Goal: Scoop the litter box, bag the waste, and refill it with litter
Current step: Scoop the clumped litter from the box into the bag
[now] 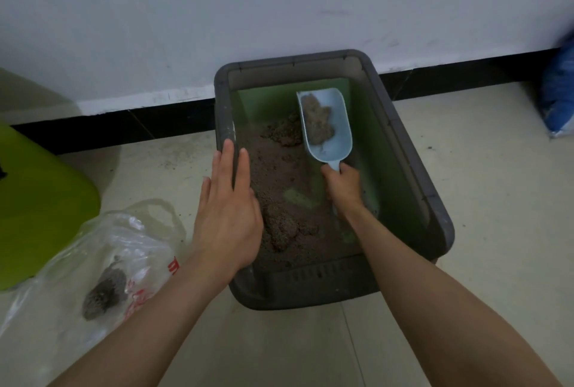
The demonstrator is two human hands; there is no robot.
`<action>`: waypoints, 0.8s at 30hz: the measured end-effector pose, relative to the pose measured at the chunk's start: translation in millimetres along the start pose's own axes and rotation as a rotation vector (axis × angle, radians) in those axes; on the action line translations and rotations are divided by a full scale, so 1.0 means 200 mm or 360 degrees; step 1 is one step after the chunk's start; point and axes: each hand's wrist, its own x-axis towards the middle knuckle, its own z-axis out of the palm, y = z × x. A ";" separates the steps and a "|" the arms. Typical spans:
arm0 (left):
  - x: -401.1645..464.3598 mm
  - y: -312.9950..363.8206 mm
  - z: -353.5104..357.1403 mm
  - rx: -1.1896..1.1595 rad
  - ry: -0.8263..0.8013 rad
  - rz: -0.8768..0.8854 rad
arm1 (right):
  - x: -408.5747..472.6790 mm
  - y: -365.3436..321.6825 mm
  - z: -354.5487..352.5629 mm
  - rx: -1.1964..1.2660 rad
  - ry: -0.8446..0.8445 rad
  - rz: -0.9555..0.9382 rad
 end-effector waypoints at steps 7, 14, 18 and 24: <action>-0.01 0.00 0.00 -0.0057 0.0018 -0.0053 | -0.19 -0.01 -0.09 -0.0161 -0.0145 0.0045; 0.00 -0.05 -0.10 0.0066 -0.0164 0.0020 | -0.50 -0.22 -0.24 -0.0360 -0.0133 -0.0120; -0.07 -0.15 -0.28 -0.0035 -0.0195 0.0191 | -0.72 -0.40 -0.21 -0.0430 -0.0271 -0.0225; -0.43 -0.65 -0.40 -0.0106 0.0027 -0.0004 | -1.10 -0.45 0.05 -0.0392 -0.0757 -0.0140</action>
